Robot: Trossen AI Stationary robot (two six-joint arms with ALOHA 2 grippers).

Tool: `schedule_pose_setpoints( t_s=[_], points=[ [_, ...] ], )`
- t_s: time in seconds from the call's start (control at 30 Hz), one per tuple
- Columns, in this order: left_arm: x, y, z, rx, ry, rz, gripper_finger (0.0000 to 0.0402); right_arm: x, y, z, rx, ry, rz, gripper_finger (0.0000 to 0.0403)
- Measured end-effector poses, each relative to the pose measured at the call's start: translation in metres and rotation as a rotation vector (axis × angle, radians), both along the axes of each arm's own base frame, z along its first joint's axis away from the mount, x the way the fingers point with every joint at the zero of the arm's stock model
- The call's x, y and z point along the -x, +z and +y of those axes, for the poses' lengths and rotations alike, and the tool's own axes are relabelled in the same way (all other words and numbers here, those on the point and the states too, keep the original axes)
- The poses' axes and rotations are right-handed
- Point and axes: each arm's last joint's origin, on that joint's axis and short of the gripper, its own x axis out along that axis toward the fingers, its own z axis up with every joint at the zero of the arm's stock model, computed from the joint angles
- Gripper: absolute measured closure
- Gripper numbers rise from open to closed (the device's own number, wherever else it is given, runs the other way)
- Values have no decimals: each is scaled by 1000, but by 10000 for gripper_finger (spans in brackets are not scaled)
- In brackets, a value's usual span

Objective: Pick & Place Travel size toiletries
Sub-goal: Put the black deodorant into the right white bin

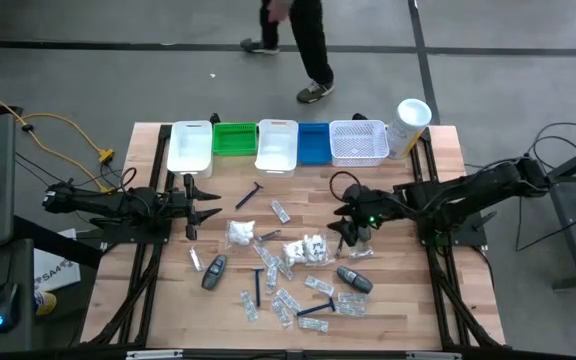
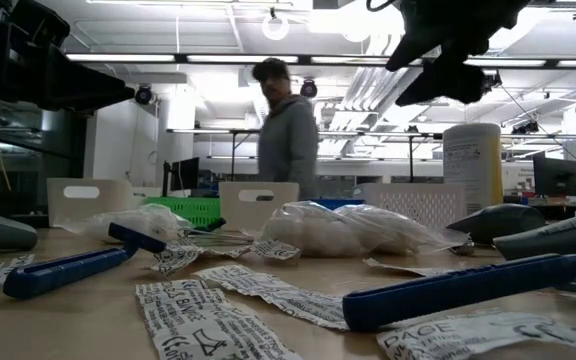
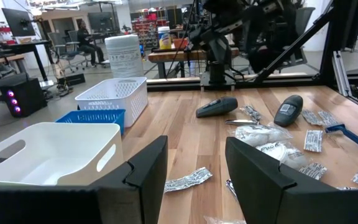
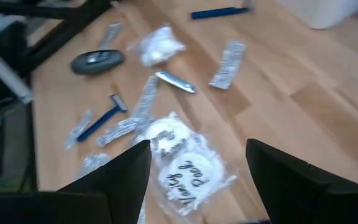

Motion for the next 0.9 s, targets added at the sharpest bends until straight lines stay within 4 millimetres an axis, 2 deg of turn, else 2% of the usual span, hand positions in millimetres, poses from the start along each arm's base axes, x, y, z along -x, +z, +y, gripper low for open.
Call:
schedule_pose_setpoints(
  t_s=[0.17, 0.37, 0.6, 0.8, 0.9],
  points=[
    [0, 0, 0, 0, 0, 1, 239, 5, 9, -3, -7, -132, 83, 147],
    [0, 0, 0, 0, 0, 0, 239, 11, 6, -6, -59, -252, 135, 147],
    [0, 0, 0, 0, 0, 1, 239, 4, -12, -21, -98, -397, 241, 147],
    [0, 0, 0, -1, -1, 2, 239, -4, -42, -24, -185, -446, 460, 147],
    [0, 0, 0, 0, 0, 2, 239, -13, -46, -30, -187, -492, 578, 147]
  ],
)
